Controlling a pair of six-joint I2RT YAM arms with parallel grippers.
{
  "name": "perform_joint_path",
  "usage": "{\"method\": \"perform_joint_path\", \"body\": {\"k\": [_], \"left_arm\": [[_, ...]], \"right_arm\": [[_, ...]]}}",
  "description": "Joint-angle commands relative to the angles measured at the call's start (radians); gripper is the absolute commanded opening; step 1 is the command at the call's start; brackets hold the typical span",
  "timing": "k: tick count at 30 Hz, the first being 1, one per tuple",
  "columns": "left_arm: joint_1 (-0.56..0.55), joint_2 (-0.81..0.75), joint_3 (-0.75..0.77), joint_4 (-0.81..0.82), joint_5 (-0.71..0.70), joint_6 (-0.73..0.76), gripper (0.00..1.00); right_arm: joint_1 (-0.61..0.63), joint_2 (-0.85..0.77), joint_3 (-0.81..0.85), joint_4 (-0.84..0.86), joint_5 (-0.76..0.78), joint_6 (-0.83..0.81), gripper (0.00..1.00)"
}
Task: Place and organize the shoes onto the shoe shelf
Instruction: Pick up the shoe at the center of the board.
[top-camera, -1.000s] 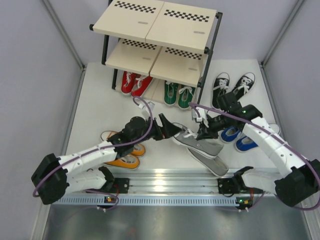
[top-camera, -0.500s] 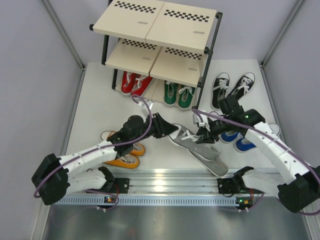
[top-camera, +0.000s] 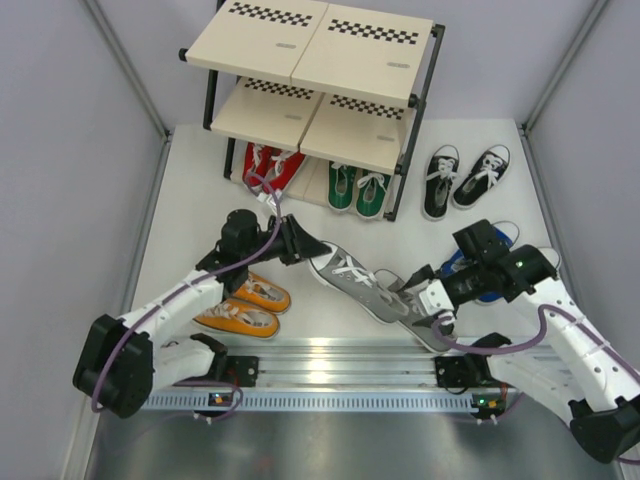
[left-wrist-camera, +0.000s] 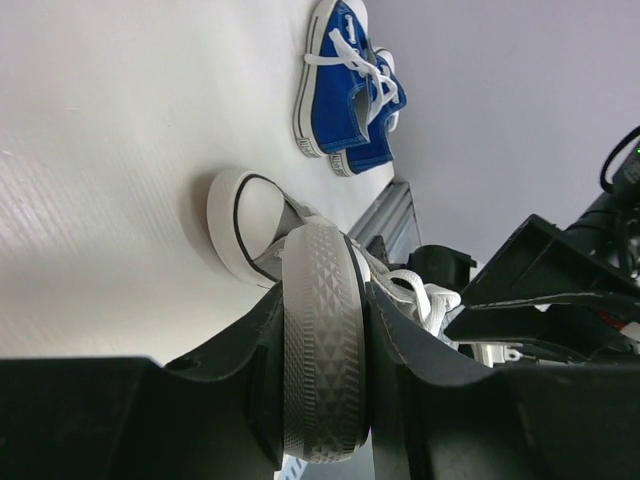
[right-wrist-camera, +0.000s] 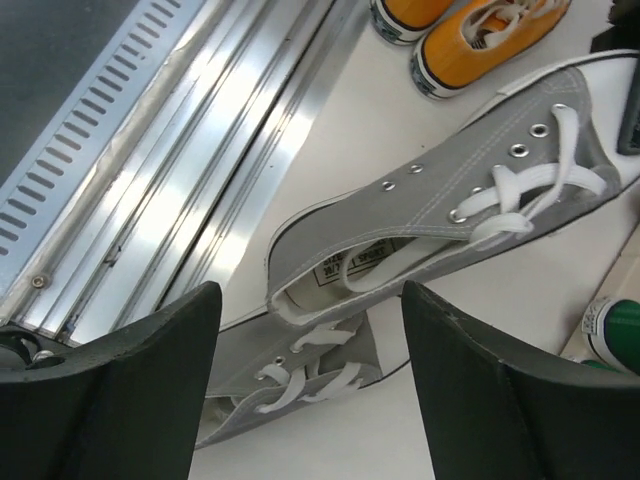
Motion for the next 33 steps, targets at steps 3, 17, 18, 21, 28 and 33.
{"method": "perform_joint_path", "body": {"k": [3, 17, 18, 21, 28, 33], "left_arm": [[0.041, 0.013, 0.094, 0.076, 0.153, -0.059, 0.0], [0.046, 0.014, 0.119, 0.091, 0.225, -0.108, 0.0], [0.046, 0.017, 0.12, 0.094, 0.23, -0.113, 0.0], [0.046, 0.023, 0.12, 0.128, 0.242, -0.137, 0.0], [0.047, 0.066, 0.1, 0.246, 0.256, -0.221, 0.0], [0.047, 0.082, 0.1, 0.274, 0.261, -0.234, 0.0]], "right_arm": [[0.038, 0.011, 0.015, -0.149, -0.037, -0.249, 0.68], [0.118, 0.045, 0.005, -0.011, 0.086, -0.146, 0.52], [0.125, 0.051, 0.006, -0.01, 0.088, -0.146, 0.52], [0.15, 0.074, 0.009, -0.011, 0.098, -0.149, 0.5], [0.207, 0.119, -0.003, 0.001, 0.126, -0.183, 0.43], [0.227, 0.12, -0.022, 0.02, 0.157, -0.183, 0.36]]}}
